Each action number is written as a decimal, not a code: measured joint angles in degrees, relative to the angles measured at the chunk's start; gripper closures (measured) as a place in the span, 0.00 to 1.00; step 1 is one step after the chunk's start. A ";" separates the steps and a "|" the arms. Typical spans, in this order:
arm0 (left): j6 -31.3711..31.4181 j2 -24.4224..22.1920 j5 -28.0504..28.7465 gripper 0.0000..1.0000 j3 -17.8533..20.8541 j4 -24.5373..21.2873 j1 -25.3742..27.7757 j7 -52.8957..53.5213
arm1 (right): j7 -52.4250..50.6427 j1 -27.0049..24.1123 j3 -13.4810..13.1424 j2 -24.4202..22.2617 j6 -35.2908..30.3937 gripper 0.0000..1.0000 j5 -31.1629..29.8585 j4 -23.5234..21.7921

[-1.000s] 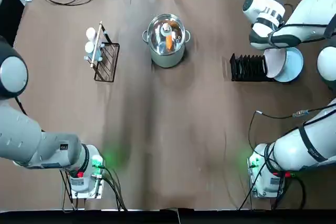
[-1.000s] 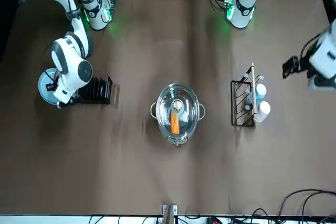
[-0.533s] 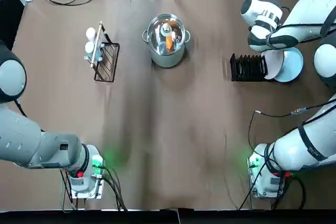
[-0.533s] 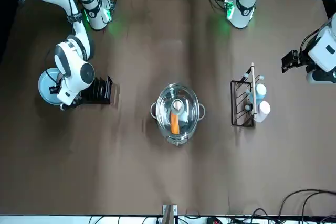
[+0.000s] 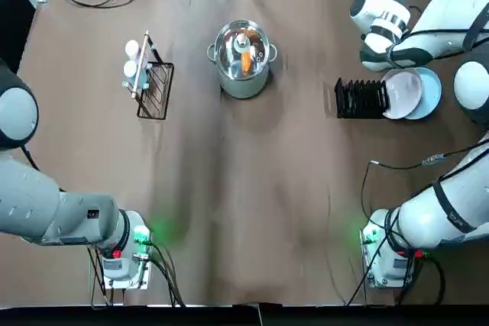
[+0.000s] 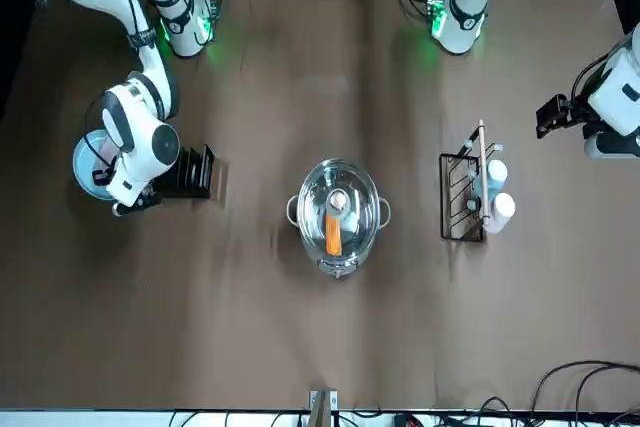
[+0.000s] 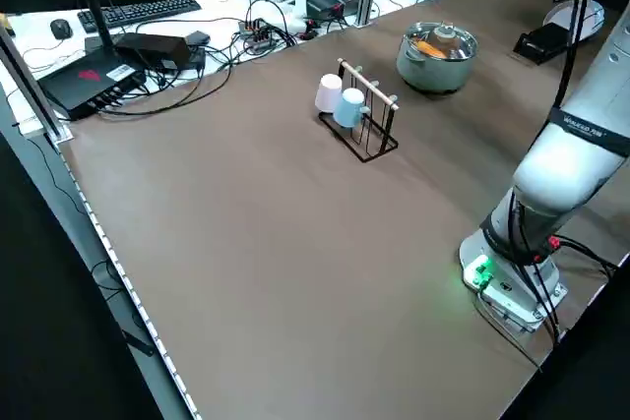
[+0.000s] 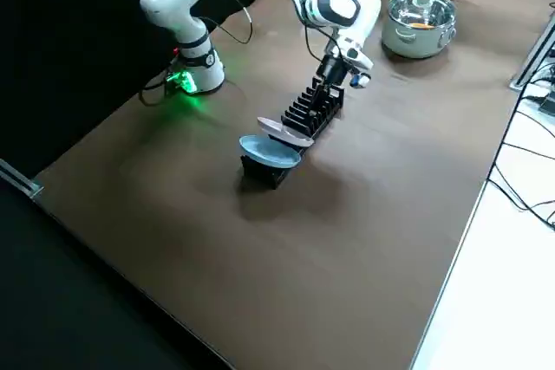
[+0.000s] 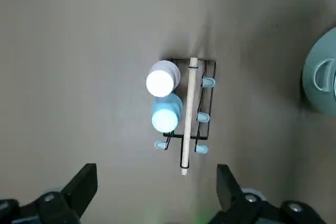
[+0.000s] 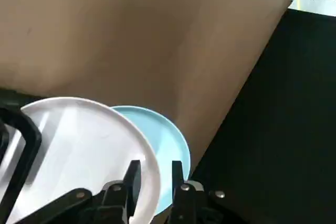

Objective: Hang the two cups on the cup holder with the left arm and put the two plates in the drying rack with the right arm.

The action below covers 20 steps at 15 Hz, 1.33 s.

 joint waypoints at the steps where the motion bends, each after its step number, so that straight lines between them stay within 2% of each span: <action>1: 0.07 -0.09 0.00 0.00 0.00 0.02 -0.06 -0.01 | 0.02 0.00 0.00 0.02 0.01 0.70 0.01 0.62; 3: 0.09 -0.14 0.00 0.00 0.01 0.02 -0.07 -0.05 | 0.04 -0.01 -0.01 0.03 0.11 0.70 1.49 2.14; 6: 0.10 -0.14 0.01 0.00 0.29 0.02 0.07 -0.06 | -0.87 0.00 0.04 0.03 0.25 0.70 10.21 6.38; 7: 0.10 -0.14 0.01 0.00 0.40 0.02 0.11 -0.06 | -2.06 0.00 0.04 0.02 0.24 0.70 13.87 8.25; 8: 0.10 -0.14 0.01 0.00 0.49 0.02 0.16 -0.06 | -5.96 -0.02 -0.10 -0.08 0.02 0.70 23.19 12.57; 9: 0.10 -0.14 0.01 0.00 0.49 0.02 0.16 -0.06 | -7.52 -0.11 -0.25 -0.19 -0.16 0.70 27.70 14.65; 13: 0.10 -0.14 0.04 0.00 0.50 0.02 0.16 -0.06 | -9.34 -1.47 -0.83 -1.37 -1.58 0.68 42.80 21.62; 15: 0.10 -0.14 0.66 0.00 0.48 0.02 0.15 -0.06 | -9.59 -2.30 -0.88 -1.90 -5.77 0.68 49.35 25.77; 17: 0.11 -0.14 0.98 0.00 0.45 0.02 0.13 -0.06 | -9.94 -2.82 -0.88 -2.18 -11.34 0.68 52.37 30.45; 20: 0.11 -0.14 1.02 0.00 0.45 0.02 0.14 -0.06 | -10.05 -2.82 -0.51 -2.52 -19.63 0.66 53.13 37.66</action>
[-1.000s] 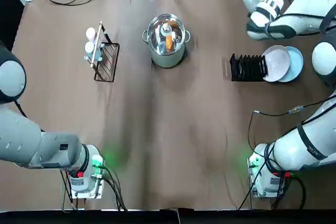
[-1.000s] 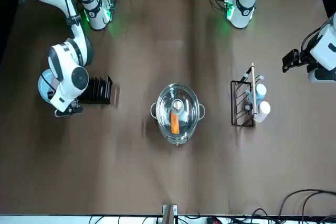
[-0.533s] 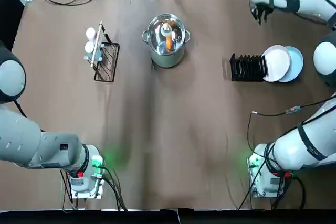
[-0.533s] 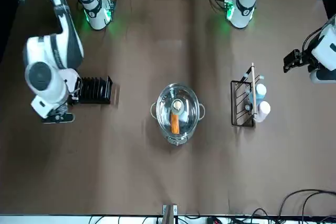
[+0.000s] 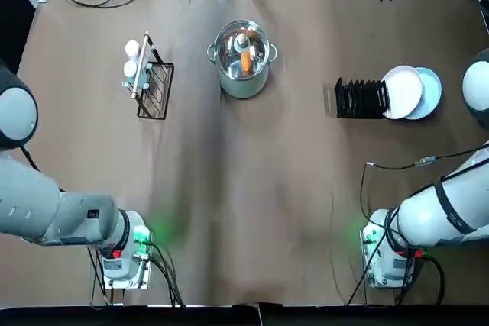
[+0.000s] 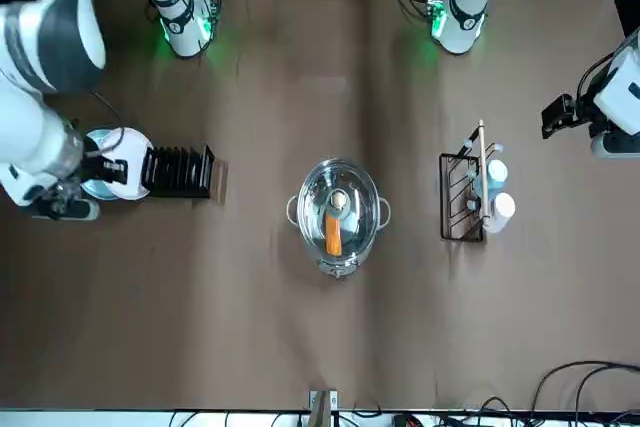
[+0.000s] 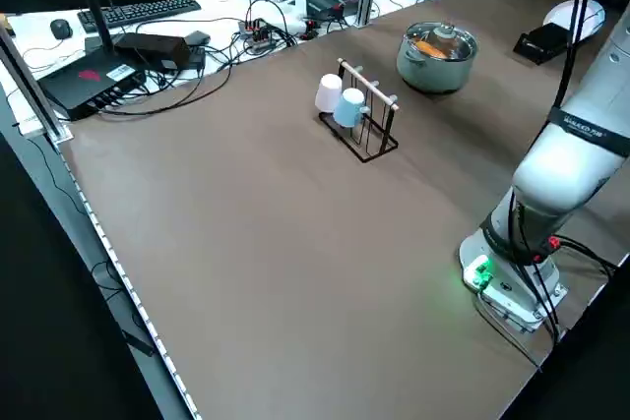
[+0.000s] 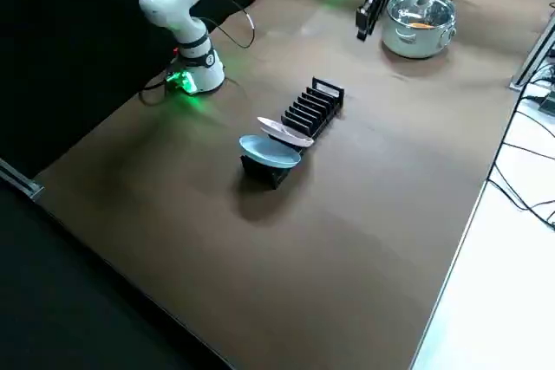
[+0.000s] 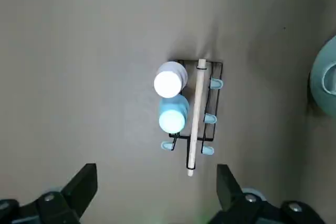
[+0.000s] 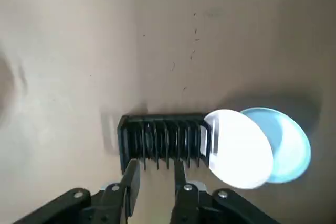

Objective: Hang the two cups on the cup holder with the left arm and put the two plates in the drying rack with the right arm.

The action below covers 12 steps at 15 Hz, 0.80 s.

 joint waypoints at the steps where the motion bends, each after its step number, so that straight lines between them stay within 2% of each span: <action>1: 0.00 0.00 0.01 0.00 0.00 0.00 0.00 0.00 | 0.00 0.02 0.17 -0.21 -1.25 0.66 0.30 1.62; 3: 0.01 0.00 0.02 0.00 0.02 0.00 0.01 0.00 | 0.01 0.04 0.32 -1.14 -1.98 0.55 2.37 3.67; 9: 0.01 0.00 0.02 0.00 0.01 0.01 0.01 0.00 | 0.02 0.29 0.56 -6.94 -7.27 0.02 4.68 4.61; 12: 0.01 0.00 0.02 0.00 0.01 0.01 0.01 0.00 | -0.41 0.66 0.68 -7.78 -7.34 0.00 4.74 4.60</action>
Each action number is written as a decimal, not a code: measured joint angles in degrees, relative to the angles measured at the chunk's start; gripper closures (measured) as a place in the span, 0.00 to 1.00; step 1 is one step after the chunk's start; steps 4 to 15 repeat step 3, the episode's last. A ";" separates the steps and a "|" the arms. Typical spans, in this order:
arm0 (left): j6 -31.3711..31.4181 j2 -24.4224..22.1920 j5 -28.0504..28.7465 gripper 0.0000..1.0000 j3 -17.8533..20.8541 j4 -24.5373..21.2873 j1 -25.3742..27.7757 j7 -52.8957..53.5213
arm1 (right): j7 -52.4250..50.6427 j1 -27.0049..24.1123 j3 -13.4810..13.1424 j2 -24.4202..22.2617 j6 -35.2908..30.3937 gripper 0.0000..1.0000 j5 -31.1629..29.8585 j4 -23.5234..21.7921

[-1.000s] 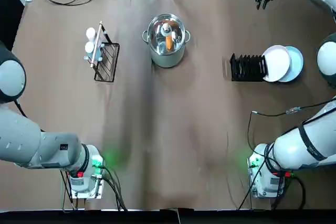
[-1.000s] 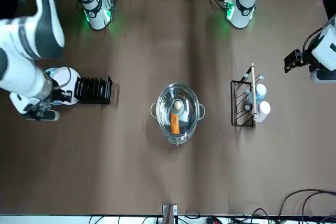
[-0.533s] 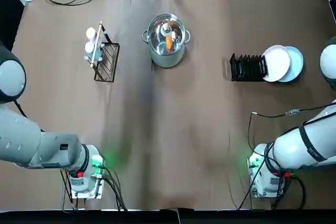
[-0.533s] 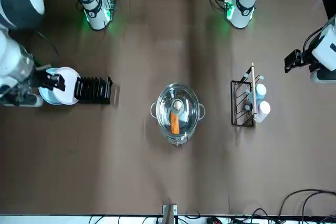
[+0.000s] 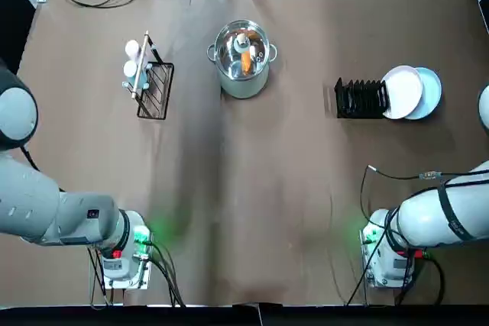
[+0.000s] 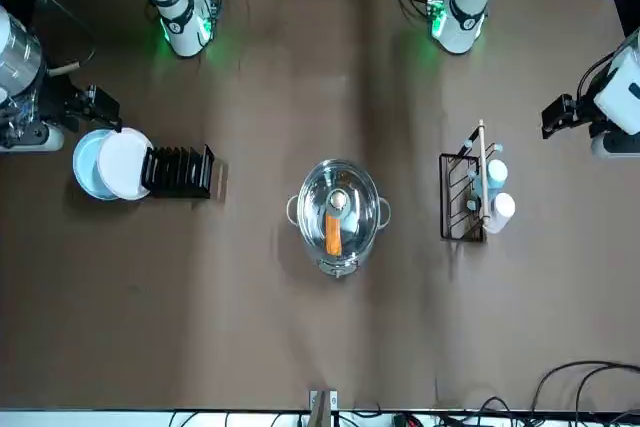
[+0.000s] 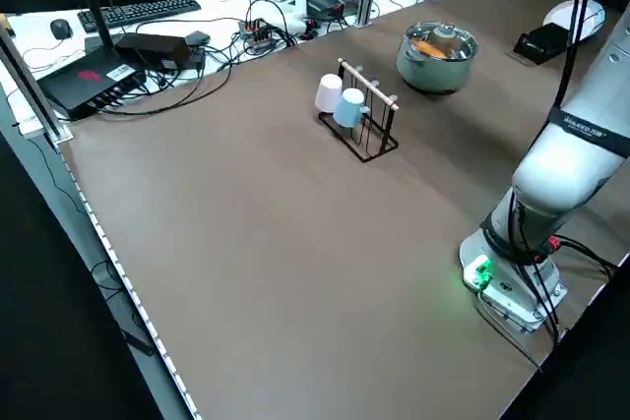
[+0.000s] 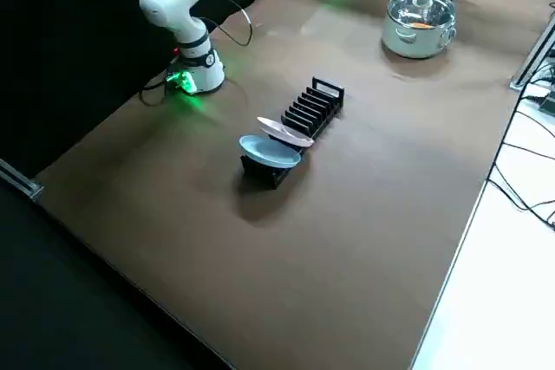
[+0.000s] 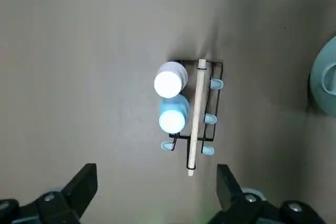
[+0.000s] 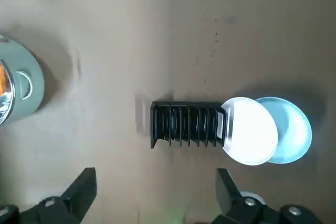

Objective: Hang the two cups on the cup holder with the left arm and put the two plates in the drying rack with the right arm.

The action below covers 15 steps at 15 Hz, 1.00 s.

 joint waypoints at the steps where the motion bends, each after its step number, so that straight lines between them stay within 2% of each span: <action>1: 0.00 0.00 0.00 0.00 0.00 0.00 0.00 0.00 | -1.78 0.04 0.00 -0.15 0.33 0.00 -0.01 0.00; 15: 0.00 0.00 0.00 0.00 0.00 0.00 0.00 0.00 | -2.52 0.04 -0.02 -0.16 0.66 0.00 -0.03 -0.21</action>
